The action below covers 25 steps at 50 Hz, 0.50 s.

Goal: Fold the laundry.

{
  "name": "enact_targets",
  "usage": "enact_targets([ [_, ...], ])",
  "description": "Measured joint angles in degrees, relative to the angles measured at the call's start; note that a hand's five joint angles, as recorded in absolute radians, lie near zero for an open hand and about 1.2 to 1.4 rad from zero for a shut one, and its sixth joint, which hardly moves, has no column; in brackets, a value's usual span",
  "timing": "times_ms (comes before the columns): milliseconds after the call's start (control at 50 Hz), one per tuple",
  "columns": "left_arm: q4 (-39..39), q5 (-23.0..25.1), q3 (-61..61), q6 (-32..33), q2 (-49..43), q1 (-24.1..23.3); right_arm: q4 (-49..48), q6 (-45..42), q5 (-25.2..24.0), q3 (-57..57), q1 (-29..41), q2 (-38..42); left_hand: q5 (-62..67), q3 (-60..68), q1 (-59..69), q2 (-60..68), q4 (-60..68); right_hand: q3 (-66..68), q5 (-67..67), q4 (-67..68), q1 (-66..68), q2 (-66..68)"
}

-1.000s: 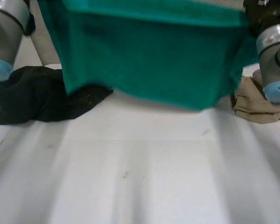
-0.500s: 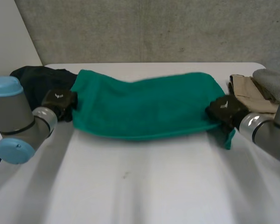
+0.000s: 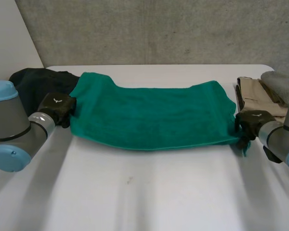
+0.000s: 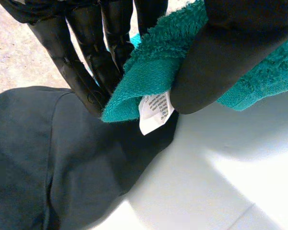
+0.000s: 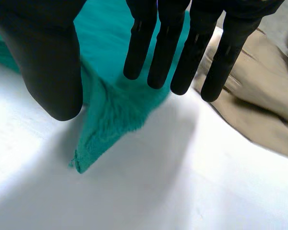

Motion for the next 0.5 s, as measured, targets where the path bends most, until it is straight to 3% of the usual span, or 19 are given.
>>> enact_targets([
  [100, -0.2, 0.1, -0.1, -0.1, 0.8, 0.5, 1.9, 3.1, 2.1, -0.9, -1.6, 0.8, 0.0, 0.0, 0.0, 0.0, 0.0, 0.9, 1.6, 0.7, 0.9, 0.8],
  [180, -0.9, 0.3, -0.6, -0.4, 1.8, 0.7, 3.8, 4.4, 3.3, -1.7, -2.5, 1.8, 0.0, 0.0, 0.0, 0.0, 0.0, 23.1, 24.5, 23.6, 23.7, 23.6],
  [300, -4.8, 0.2, -3.0, -0.6, 5.2, 0.5, 5.8, 1.2, 2.9, -0.6, -2.7, -0.4, 0.0, 0.0, 0.0, 0.0, 0.0, 27.3, 27.6, 28.2, 24.6, 26.9],
  [500, -20.6, 0.8, -10.9, 0.7, 15.6, 3.6, 16.6, -27.7, -3.7, 9.8, -4.6, -14.8, 0.0, 0.0, 0.0, 0.0, 0.0, 27.3, 27.6, 28.2, 24.6, 26.9],
])
